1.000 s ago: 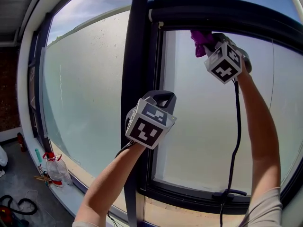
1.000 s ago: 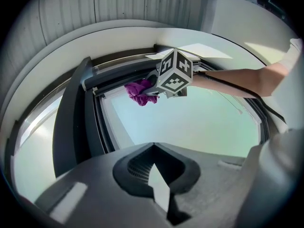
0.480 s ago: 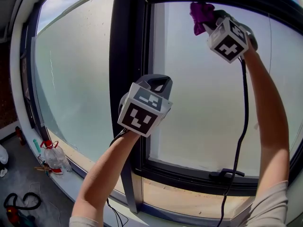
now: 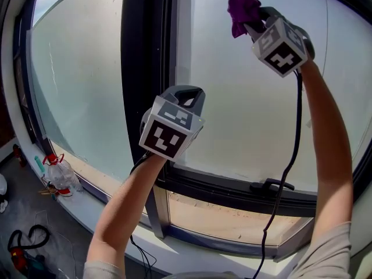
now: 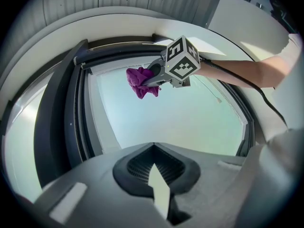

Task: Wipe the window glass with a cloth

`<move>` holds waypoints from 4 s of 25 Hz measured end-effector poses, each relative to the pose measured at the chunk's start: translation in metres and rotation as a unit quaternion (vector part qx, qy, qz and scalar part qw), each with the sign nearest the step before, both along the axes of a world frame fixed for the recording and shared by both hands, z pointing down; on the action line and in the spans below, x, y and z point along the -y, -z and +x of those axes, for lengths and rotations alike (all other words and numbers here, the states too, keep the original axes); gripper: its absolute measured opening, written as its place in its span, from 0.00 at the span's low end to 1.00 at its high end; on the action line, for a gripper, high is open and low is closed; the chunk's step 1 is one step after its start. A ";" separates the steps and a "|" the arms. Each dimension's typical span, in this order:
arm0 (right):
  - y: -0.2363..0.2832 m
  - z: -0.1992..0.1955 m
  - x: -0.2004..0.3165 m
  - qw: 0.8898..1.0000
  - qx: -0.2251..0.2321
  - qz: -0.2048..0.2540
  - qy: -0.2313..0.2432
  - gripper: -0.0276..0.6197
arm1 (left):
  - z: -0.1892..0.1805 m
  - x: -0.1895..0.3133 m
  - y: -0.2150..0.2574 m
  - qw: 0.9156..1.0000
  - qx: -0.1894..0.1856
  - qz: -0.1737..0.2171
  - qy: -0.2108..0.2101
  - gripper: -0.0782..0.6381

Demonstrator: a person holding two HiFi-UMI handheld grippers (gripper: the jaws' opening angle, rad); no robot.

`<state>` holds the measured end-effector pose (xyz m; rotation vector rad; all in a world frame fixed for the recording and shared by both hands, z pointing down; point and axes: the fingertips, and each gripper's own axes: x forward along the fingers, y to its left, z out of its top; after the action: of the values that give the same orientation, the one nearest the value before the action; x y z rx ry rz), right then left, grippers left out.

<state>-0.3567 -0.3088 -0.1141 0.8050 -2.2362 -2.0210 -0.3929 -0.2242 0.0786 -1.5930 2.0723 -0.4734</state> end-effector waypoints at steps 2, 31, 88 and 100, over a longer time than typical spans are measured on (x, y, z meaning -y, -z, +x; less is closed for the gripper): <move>-0.018 0.001 0.000 1.000 -0.012 -0.006 0.002 0.21 | 0.004 0.003 -0.011 1.000 -0.009 -0.009 -0.005 0.12; -0.341 -0.029 0.001 0.978 -0.188 -0.076 0.053 0.21 | 0.005 0.016 -0.184 0.983 -0.136 -0.119 0.036 0.12; -0.340 0.025 0.048 0.978 -0.197 -0.056 -0.049 0.21 | 0.009 0.034 -0.221 0.977 -0.158 -0.132 -0.052 0.12; -0.220 0.024 0.042 0.988 -0.142 -0.023 -0.058 0.21 | 0.012 0.024 -0.170 0.986 -0.120 -0.093 -0.067 0.12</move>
<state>-0.3325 -0.3508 0.1061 0.5834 -2.0228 -1.8891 -0.3804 -0.2484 0.2481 -1.9712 2.1260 -0.4571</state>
